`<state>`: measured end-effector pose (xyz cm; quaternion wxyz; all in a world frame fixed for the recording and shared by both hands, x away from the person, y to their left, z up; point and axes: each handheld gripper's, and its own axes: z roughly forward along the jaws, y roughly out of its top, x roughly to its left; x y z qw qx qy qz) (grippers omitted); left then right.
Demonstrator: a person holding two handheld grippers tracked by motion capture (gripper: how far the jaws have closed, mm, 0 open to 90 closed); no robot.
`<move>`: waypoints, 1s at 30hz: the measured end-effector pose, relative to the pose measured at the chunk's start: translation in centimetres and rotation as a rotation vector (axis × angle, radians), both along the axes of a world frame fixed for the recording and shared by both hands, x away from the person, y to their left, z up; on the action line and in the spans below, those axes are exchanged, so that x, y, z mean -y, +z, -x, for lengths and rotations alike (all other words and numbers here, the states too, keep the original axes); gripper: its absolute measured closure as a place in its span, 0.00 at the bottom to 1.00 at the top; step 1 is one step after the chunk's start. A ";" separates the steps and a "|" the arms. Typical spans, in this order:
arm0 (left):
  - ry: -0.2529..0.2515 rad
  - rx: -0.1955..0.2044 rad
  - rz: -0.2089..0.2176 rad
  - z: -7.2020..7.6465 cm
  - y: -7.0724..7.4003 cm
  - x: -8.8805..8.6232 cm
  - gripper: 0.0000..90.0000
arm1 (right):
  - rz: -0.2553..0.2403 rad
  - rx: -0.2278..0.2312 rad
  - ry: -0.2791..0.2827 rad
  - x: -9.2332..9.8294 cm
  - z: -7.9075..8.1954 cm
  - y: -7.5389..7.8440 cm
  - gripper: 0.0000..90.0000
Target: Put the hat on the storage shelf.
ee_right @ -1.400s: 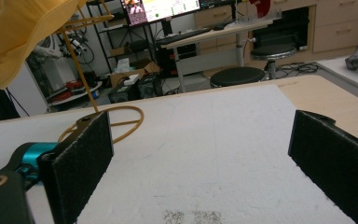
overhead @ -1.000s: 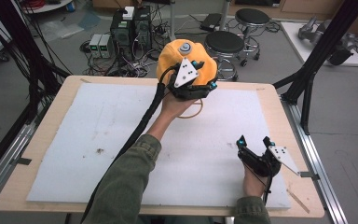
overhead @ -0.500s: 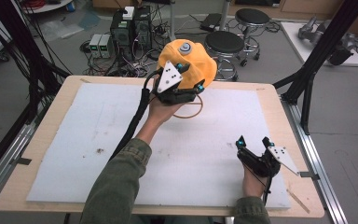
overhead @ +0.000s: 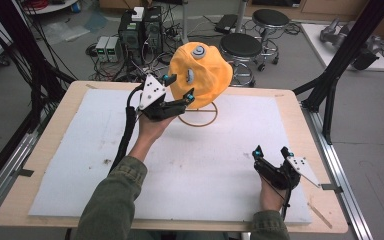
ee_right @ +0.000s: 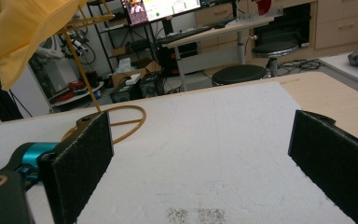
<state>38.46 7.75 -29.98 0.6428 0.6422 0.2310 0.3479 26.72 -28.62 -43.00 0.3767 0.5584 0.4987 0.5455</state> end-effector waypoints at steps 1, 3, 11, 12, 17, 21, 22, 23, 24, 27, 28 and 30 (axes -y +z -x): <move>0.005 0.003 0.002 0.1 0.0 -0.2 0.34 | -0.002 0.000 0.000 0.0 0.0 0.0 0.06; 0.018 0.004 0.000 0.4 -0.1 -0.8 0.34 | -0.007 0.002 -0.002 0.0 0.0 0.0 0.06; 0.077 -0.002 0.007 1.9 -1.0 -3.9 0.33 | -0.005 0.000 0.001 0.0 0.1 0.0 0.06; 0.077 -0.002 0.007 1.9 -1.0 -3.9 0.33 | -0.005 0.001 0.000 0.0 0.1 0.0 0.06; 0.111 -0.015 0.027 2.7 -1.8 -5.7 0.33 | -0.005 0.000 0.000 0.0 0.1 0.0 0.06; 0.135 -0.021 0.052 3.4 -2.4 -7.1 0.33 | -0.005 -0.008 0.003 0.0 0.1 0.0 0.06; 0.141 -0.022 0.056 3.6 -2.5 -7.4 0.33 | -0.003 -0.005 0.004 -0.1 0.1 0.0 0.06; 0.150 -0.024 0.060 3.8 -2.7 -7.8 0.33 | -0.001 -0.004 0.003 -0.1 0.1 0.0 0.06; 0.156 -0.027 0.063 3.9 -2.9 -8.1 0.33 | -0.001 -0.004 0.003 -0.1 0.1 0.0 0.06; 0.180 -0.032 0.077 4.4 -3.4 -9.3 0.33 | -0.002 -0.005 0.003 -0.1 0.1 0.0 0.06; 0.189 -0.034 0.081 4.6 -3.5 -9.7 0.33 | -0.002 -0.005 0.003 -0.1 0.1 0.0 0.06; 0.215 -0.036 0.094 5.1 -3.9 -10.6 0.33 | 0.004 -0.009 0.006 -0.1 0.1 0.0 0.06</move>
